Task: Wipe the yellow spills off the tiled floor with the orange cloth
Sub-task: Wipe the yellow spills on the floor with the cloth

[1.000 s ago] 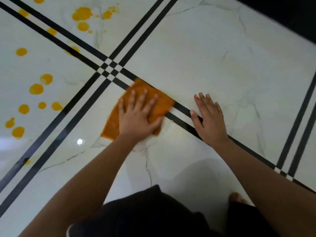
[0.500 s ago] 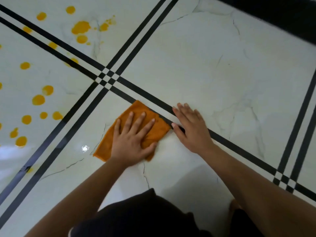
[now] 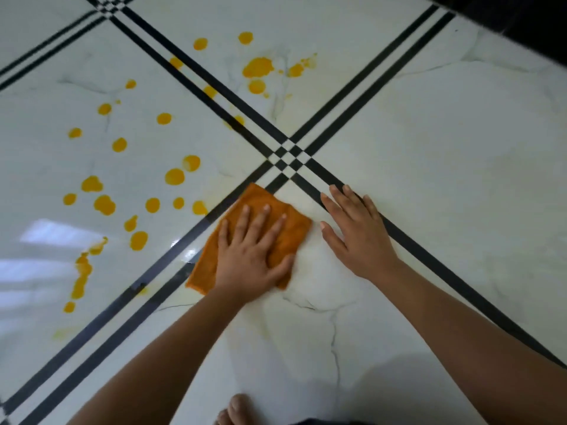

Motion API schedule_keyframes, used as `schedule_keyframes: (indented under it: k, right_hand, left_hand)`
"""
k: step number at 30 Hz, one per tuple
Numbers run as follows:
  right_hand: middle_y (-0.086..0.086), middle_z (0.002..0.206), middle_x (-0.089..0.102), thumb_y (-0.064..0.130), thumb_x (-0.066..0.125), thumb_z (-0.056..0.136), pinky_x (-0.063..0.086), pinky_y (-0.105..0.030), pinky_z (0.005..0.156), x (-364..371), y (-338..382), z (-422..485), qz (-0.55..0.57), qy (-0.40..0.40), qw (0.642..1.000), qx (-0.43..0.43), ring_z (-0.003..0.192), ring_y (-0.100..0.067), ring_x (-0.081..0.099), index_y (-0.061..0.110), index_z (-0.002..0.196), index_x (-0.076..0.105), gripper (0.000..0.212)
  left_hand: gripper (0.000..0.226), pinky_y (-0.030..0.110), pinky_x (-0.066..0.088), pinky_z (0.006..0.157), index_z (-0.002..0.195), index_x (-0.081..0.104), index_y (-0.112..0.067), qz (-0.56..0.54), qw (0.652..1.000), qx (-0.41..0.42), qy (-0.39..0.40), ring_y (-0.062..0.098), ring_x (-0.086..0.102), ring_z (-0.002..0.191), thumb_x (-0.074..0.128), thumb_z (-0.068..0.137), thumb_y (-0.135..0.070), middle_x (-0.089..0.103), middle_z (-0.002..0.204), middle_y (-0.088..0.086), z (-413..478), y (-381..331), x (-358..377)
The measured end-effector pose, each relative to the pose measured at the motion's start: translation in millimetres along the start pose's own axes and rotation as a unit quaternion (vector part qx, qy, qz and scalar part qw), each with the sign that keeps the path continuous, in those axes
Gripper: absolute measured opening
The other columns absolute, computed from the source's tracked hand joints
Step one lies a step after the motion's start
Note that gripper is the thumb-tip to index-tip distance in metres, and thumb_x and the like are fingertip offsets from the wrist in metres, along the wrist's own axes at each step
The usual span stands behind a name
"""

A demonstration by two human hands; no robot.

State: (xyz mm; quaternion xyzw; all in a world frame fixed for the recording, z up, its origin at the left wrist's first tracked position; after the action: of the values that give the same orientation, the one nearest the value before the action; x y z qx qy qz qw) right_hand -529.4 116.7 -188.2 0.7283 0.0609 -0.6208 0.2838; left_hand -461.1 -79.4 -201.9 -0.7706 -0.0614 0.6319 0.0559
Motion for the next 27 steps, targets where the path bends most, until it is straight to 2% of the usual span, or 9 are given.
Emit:
schedule_keyframes:
  k: [2, 5, 9, 12, 16, 19, 20, 23, 27]
  right_hand:
    - [-0.008, 0.150, 0.033, 0.045, 0.022, 0.093, 0.013, -0.045, 0.113, 1, 13, 18, 0.003, 0.000, 1.000, -0.011, 0.142, -0.025, 0.021, 0.014, 0.142, 0.036, 0.059]
    - [-0.009, 0.150, 0.033, 0.045, 0.022, 0.094, 0.012, -0.045, 0.113, 8, 37, 37, 0.001, 0.009, 0.999, -0.041, 0.142, -0.026, 0.021, 0.013, 0.141, 0.036, 0.059]
    - [-0.009, 0.151, 0.031, 0.048, 0.019, 0.093, 0.009, -0.043, 0.114, 17, 60, 49, 0.003, 0.024, 0.997, -0.067, 0.142, -0.025, 0.019, 0.014, 0.142, 0.034, 0.062]
    - [-0.008, 0.151, 0.030, 0.047, 0.019, 0.093, 0.008, -0.043, 0.114, 27, 81, 47, 0.007, 0.051, 0.994, -0.099, 0.142, -0.024, 0.019, 0.015, 0.143, 0.033, 0.061]
    - [-0.006, 0.152, 0.029, 0.048, 0.019, 0.093, 0.007, -0.042, 0.114, 39, 102, 43, -0.007, 0.081, 0.988, -0.135, 0.143, -0.022, 0.017, 0.016, 0.143, 0.032, 0.061]
    - [-0.007, 0.151, 0.032, 0.047, 0.018, 0.092, 0.009, -0.042, 0.113, 40, 120, 42, -0.016, 0.085, 0.985, -0.150, 0.142, -0.024, 0.021, 0.015, 0.142, 0.034, 0.062]
    - [-0.007, 0.151, 0.032, 0.047, 0.018, 0.092, 0.009, -0.041, 0.113, 40, 125, 43, -0.016, 0.085, 0.984, -0.154, 0.142, -0.024, 0.021, 0.015, 0.142, 0.034, 0.062]
    - [-0.007, 0.151, 0.032, 0.048, 0.017, 0.092, 0.010, -0.042, 0.114, 43, 142, 43, -0.018, 0.091, 0.981, -0.169, 0.142, -0.023, 0.021, 0.016, 0.142, 0.035, 0.063]
    - [-0.006, 0.149, 0.035, 0.048, 0.018, 0.091, 0.011, -0.040, 0.113, 53, 167, 44, -0.034, 0.105, 0.972, -0.208, 0.141, -0.023, 0.024, 0.015, 0.141, 0.038, 0.063]
  left_hand:
    - [0.069, 0.048, -0.011, 0.112, 0.143, 0.002, -0.049, 0.005, 1.000, 0.028, 0.002, 0.020, -0.008, 0.144, 0.014, 0.080, -0.074, 0.006, 0.158, -0.008, 7, 27, -7]
    - [0.069, 0.047, -0.013, 0.112, 0.145, 0.005, -0.046, -0.027, 0.991, -0.130, -0.030, 0.020, -0.008, 0.145, 0.017, 0.082, -0.071, 0.002, 0.157, -0.011, 11, 60, -16]
    - [0.068, 0.050, -0.007, 0.114, 0.144, 0.005, -0.048, -0.007, 0.999, -0.034, -0.023, 0.020, -0.005, 0.145, 0.019, 0.082, -0.071, 0.008, 0.158, -0.007, -18, 66, -7]
    - [0.069, 0.046, -0.011, 0.112, 0.145, 0.008, -0.046, -0.047, 0.983, -0.170, -0.051, 0.019, -0.004, 0.145, 0.021, 0.081, -0.070, 0.007, 0.157, -0.010, -32, 87, -11]
    - [0.067, 0.048, -0.007, 0.114, 0.144, 0.004, -0.048, -0.018, 0.996, -0.081, -0.033, 0.019, -0.006, 0.145, 0.019, 0.083, -0.070, 0.010, 0.157, -0.007, -72, 98, -1]
    - [0.069, 0.046, -0.012, 0.113, 0.144, 0.001, -0.047, -0.054, 0.971, -0.231, -0.043, 0.018, -0.011, 0.144, 0.017, 0.081, -0.071, -0.005, 0.155, -0.013, -84, 122, -7]
    - [0.070, 0.047, -0.012, 0.113, 0.145, 0.000, -0.046, -0.063, 0.969, -0.235, -0.039, 0.018, -0.012, 0.144, 0.016, 0.081, -0.071, -0.008, 0.153, -0.015, -91, 120, -5]
    - [0.066, 0.051, -0.003, 0.114, 0.145, 0.007, -0.046, -0.032, 0.994, -0.106, -0.024, 0.021, -0.004, 0.145, 0.018, 0.084, -0.071, 0.003, 0.156, -0.010, -122, 123, 5]
    - [0.065, 0.045, -0.009, 0.113, 0.145, 0.009, -0.046, -0.054, 0.964, -0.253, -0.056, 0.020, -0.003, 0.145, 0.025, 0.084, -0.066, 0.002, 0.154, -0.013, -145, 163, 1]
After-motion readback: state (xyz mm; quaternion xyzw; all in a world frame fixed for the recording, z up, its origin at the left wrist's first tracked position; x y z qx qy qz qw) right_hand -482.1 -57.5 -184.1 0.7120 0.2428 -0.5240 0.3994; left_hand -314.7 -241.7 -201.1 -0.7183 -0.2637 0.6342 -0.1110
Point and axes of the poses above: each hand's wrist, its own z-axis towards the middle knuckle, its own x-axis out of the palm, y = z × x, the point moved 2 cm from there along z, towards the middle knuckle
